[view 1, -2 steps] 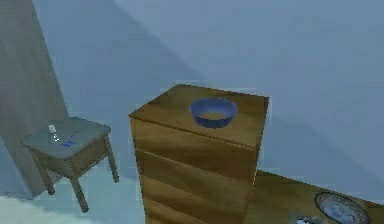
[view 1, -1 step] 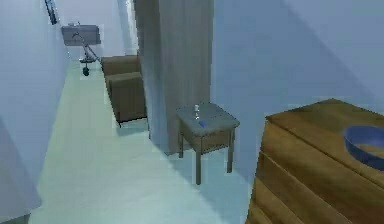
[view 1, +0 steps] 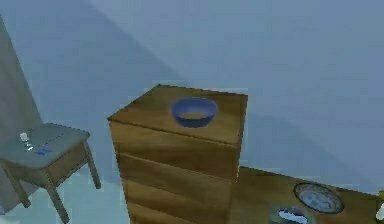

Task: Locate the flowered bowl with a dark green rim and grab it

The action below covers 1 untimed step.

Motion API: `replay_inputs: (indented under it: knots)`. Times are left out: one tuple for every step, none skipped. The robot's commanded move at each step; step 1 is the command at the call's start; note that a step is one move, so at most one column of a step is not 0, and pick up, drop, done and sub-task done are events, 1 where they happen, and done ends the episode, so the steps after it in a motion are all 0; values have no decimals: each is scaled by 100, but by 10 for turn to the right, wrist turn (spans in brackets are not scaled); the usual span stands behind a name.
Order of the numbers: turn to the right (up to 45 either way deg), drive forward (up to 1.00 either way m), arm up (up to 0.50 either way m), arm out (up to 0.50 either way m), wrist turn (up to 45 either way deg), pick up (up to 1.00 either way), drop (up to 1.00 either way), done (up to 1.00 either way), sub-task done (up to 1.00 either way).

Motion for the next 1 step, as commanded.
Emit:
replay_inputs:
  knots:
    - [450, 0, 0, 0, 0, 0, 0, 0, 0]
